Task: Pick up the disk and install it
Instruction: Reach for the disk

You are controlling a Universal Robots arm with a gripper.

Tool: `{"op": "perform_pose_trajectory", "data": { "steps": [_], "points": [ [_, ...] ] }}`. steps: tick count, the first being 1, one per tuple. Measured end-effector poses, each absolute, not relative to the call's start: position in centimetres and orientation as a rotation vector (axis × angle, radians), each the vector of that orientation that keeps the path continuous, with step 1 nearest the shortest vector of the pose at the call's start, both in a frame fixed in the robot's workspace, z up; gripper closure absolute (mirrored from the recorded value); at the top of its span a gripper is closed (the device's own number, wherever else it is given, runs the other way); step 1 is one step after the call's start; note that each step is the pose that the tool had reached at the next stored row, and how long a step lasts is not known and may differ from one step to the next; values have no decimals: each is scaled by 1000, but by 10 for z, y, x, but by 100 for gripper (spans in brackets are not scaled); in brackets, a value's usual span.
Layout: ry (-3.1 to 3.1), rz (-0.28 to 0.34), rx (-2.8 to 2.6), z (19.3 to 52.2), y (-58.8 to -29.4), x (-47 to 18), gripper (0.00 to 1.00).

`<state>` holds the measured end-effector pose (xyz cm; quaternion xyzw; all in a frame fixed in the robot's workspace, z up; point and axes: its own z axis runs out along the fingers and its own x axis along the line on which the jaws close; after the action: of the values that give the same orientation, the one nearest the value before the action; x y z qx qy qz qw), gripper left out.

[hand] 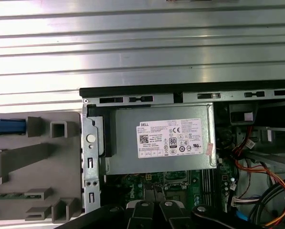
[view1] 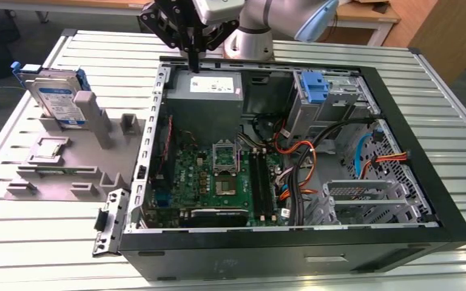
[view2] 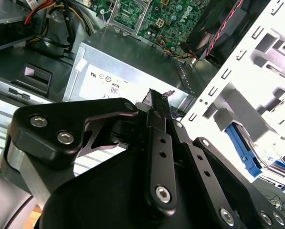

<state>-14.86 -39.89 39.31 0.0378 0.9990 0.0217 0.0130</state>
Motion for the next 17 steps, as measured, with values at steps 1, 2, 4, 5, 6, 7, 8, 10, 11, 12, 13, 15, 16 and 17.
{"op": "perform_pose_trajectory", "data": {
  "steps": [1, 2, 4, 5, 6, 7, 8, 10, 11, 12, 13, 15, 16, 17],
  "points": [
    [3112, 68, 118, 393, -399, -149, 90],
    [3112, 68, 118, 393, -399, -149, 90],
    [3112, 68, 118, 393, -399, -149, 90],
    [3112, 68, 118, 393, -399, -149, 90],
    [3113, 68, 118, 393, -399, -149, 90],
    [3112, 68, 118, 393, -399, -150, 90],
    [3112, 68, 118, 393, -399, -150, 90],
    [3112, 68, 118, 393, -399, -151, 90],
    [3112, 68, 118, 393, -399, -151, 90],
    [3113, 68, 118, 393, -399, -151, 90],
    [3112, 68, 118, 393, -399, -151, 90],
    [3113, 68, 118, 393, -399, -157, 90],
    [3112, 68, 118, 393, -399, -163, 90],
    [3112, 68, 118, 393, -399, -164, 90]
  ]
}}
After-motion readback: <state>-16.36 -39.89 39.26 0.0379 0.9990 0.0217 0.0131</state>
